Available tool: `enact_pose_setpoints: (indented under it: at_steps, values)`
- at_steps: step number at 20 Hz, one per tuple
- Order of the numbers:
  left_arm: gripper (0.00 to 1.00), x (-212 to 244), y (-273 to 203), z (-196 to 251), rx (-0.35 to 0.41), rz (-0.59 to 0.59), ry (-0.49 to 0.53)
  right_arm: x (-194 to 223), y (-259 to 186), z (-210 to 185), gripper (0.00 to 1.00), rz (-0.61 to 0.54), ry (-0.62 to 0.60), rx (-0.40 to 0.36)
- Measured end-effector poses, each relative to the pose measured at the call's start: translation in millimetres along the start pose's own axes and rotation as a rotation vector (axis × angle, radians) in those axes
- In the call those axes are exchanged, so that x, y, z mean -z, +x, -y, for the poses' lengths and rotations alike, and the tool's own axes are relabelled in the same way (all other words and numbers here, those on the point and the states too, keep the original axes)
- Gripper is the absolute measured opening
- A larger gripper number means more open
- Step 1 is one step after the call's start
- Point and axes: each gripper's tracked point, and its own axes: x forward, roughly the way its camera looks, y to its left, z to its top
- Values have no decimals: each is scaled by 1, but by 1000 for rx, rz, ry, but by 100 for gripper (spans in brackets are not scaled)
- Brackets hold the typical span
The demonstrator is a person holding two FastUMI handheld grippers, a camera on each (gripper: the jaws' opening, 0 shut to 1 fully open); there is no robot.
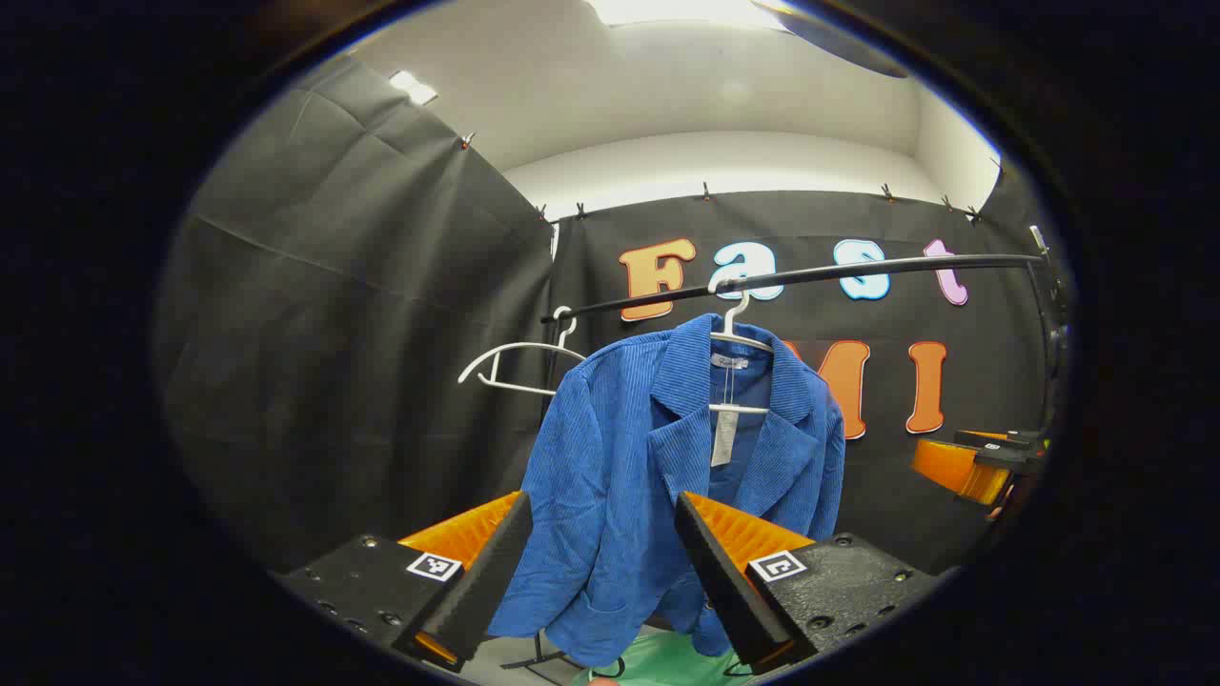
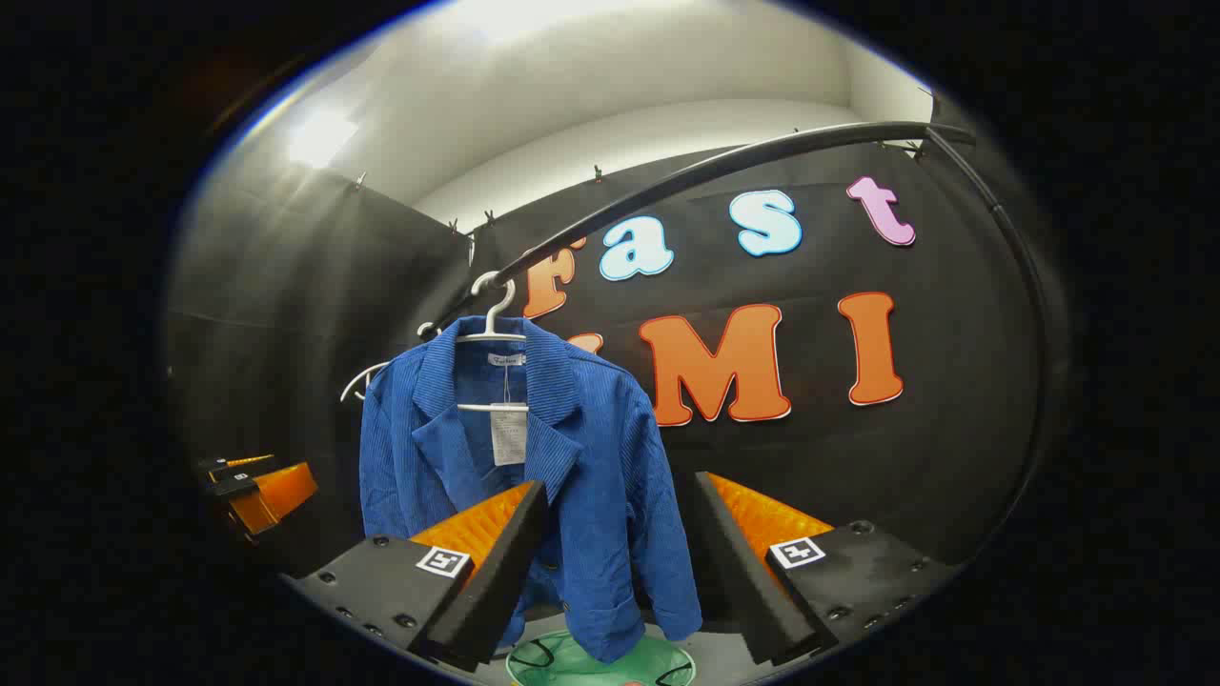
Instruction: Grasp the clothes on the hanger with both hands and then place them into the laundry hamper below.
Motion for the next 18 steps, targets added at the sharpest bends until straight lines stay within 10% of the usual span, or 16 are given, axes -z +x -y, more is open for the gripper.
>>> enact_pose_setpoints:
  at_steps: [18]
  values:
    - [92,1,0,0,7,-3,2,9,-3,3,99,-23,2,9]
